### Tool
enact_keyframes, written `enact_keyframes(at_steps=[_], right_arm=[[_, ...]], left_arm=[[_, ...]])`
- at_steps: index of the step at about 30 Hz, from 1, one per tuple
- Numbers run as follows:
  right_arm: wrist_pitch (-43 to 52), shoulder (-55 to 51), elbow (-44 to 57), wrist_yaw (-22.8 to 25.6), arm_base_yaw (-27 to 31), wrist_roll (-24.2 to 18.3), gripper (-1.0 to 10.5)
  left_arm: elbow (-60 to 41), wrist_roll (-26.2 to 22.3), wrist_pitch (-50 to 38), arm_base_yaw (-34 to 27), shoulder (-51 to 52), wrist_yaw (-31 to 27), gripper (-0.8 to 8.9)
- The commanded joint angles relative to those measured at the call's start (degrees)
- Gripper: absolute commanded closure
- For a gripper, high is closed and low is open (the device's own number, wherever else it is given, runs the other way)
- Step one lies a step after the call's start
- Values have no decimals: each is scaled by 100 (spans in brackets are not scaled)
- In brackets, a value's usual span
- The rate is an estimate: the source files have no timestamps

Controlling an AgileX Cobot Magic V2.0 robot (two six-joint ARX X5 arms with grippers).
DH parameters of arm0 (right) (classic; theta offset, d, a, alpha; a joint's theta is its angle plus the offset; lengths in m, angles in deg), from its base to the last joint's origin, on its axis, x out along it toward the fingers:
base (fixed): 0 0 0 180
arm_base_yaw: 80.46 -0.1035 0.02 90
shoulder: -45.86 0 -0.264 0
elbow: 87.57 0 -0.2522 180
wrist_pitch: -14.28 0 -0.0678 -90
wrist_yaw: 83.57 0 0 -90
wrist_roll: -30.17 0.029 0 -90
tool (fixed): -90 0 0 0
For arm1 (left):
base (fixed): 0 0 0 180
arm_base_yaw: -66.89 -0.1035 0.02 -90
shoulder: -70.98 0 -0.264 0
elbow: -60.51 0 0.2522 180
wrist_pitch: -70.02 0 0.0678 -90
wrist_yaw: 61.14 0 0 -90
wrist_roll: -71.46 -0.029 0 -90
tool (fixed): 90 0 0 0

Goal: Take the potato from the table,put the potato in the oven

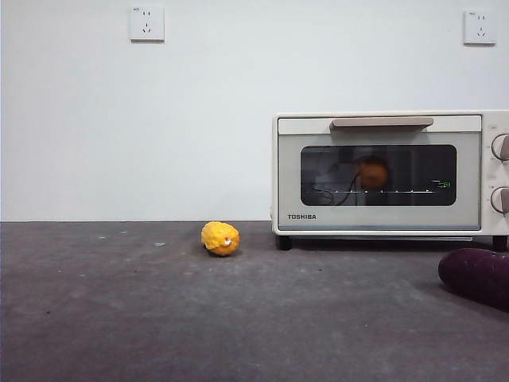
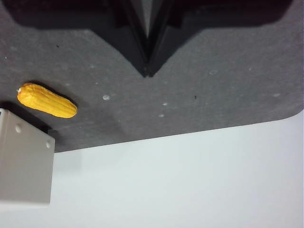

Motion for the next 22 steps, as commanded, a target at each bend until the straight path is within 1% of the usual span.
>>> enact_keyframes(at_steps=[1, 4, 8, 14, 22], right_arm=[[-105, 7, 15, 4, -2, -2, 946], [-105, 7, 15, 4, -2, -2, 946], [-105, 7, 15, 4, -2, -2, 946], [-105, 7, 15, 4, -2, -2, 946], [-105, 7, 15, 4, -2, -2, 946]], left_arm=[[-166, 42, 118, -15, 153, -20, 818], [-166, 50, 472, -70, 326, -179, 817], [-166, 76, 616, -205, 369, -275, 818], [-166, 153, 1082, -238, 369, -273, 817], [-166, 210, 1027, -243, 369, -164, 818]])
